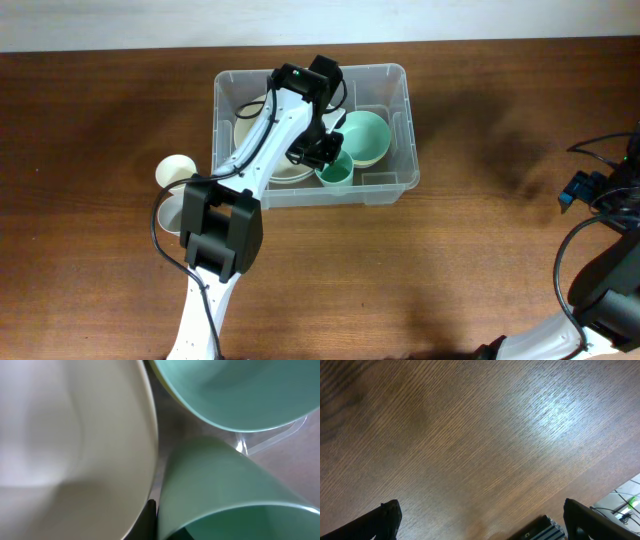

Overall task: Pack container
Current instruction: 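Lower the mint green cup into the container front and release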

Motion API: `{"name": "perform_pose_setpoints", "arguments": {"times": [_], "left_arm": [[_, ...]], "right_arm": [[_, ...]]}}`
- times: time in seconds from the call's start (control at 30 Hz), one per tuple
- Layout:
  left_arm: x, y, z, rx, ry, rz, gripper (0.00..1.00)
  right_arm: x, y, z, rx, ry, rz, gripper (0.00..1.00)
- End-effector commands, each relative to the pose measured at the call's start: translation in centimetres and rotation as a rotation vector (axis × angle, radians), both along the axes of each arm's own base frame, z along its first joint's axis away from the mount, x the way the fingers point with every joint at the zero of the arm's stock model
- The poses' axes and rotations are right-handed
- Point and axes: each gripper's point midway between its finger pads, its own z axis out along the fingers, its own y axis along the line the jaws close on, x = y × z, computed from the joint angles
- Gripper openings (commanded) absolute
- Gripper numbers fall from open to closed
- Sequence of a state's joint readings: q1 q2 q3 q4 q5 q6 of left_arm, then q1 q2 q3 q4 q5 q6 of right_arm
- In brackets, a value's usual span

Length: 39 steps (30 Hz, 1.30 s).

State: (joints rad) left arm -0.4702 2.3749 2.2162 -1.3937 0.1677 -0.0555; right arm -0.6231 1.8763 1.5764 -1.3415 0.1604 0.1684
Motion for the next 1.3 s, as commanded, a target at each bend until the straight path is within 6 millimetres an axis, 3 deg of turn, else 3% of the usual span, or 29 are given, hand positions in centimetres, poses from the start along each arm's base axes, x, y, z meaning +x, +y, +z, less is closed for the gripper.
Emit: {"name": "perform_pose_setpoints", "arguments": {"times": [0.0,0.3,0.4,0.5,0.97,1.03,1.2,1.23,1.27], "left_arm": [[0.1,0.2,0.5,0.001,-0.015,0.013,0.1],[0.4,0.0,0.6,-0.005,-0.026,0.013,0.13],[0.8,-0.1,0.8,-0.013,-0.043,0.014,0.23],[1.5,-0.2,1.7,-0.027,-0.072,0.018,0.24],[4.9,-0.4,11.6,-0.119,-0.303,0.042,0.43],[5.5,1.1,13.7,-0.076,-0.367,0.066,0.49],[5.9,9.4,19.0,0.162,-0.527,0.3,0.93],[6.1,10.4,19.9,0.168,-0.553,0.323,1.0],[5.9,11.4,21.2,0.158,-0.574,0.353,0.99]], "right_arm": [[0.1,-0.4,0.9,-0.026,-0.02,-0.008,0.99],[0.1,-0.4,0.9,-0.026,-0.02,-0.008,0.99],[0.1,-0.4,0.9,-0.026,-0.02,-0.008,0.99],[0.1,-0.4,0.9,-0.026,-0.02,-0.008,0.99],[0.1,-0.4,0.9,-0.026,-0.02,-0.007,0.99],[0.1,-0.4,0.9,-0.026,-0.02,-0.008,0.99],[0.1,-0.4,0.9,-0.026,-0.02,-0.008,0.99],[0.1,-0.4,0.9,-0.026,-0.02,-0.008,0.99],[0.1,-0.4,0.9,-0.026,-0.02,-0.008,0.99]]}}
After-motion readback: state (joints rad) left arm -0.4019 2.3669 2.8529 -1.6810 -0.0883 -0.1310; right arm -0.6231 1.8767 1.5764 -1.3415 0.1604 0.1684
